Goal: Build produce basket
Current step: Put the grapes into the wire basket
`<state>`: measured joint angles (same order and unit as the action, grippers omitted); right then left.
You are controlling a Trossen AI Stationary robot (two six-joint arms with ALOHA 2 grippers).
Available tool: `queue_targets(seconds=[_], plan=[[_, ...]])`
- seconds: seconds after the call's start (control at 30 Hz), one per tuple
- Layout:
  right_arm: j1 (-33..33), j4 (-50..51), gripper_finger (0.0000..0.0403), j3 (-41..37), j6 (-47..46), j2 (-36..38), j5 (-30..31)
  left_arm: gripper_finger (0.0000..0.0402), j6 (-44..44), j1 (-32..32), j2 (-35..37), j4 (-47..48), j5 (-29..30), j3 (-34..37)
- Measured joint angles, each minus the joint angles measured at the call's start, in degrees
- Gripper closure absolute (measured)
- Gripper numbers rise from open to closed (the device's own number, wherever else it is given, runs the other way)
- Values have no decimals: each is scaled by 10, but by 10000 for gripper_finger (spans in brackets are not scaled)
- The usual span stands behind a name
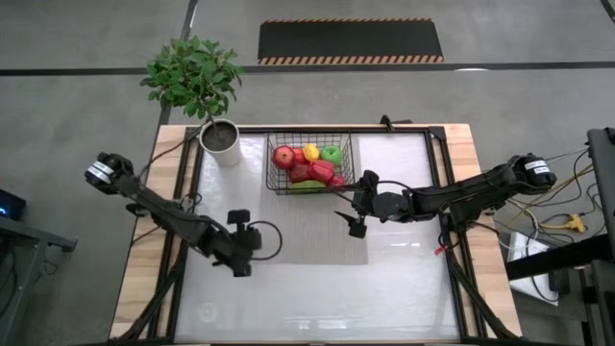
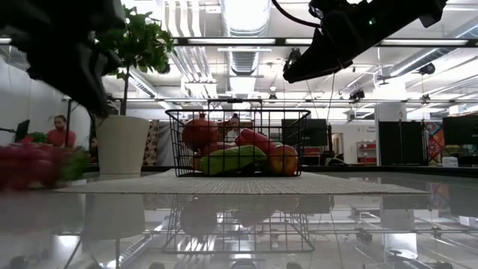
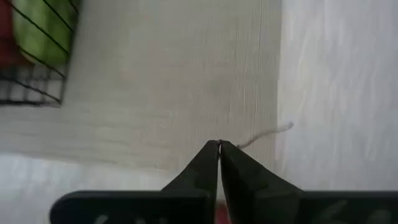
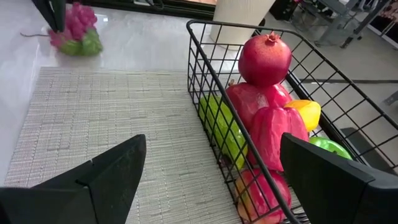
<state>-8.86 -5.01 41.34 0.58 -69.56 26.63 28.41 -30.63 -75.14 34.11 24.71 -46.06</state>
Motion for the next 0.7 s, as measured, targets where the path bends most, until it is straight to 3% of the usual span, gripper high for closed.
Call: queue_targets(seconds=[0.2,0.33,0.5,0.7], plan=[[0,-24,51,-11,-8,0,-7,401,-7,0,52,-36,60,3],[0,-213,51,-68,38,-36,-82,401,-7,0,71,-41,85,6],[8,-471,61,-85,53,-183,-142,401,-21,0,71,-55,98,7],[7,-523,76,47,78,-342,-163,401,-22,1,67,-62,115,7]])
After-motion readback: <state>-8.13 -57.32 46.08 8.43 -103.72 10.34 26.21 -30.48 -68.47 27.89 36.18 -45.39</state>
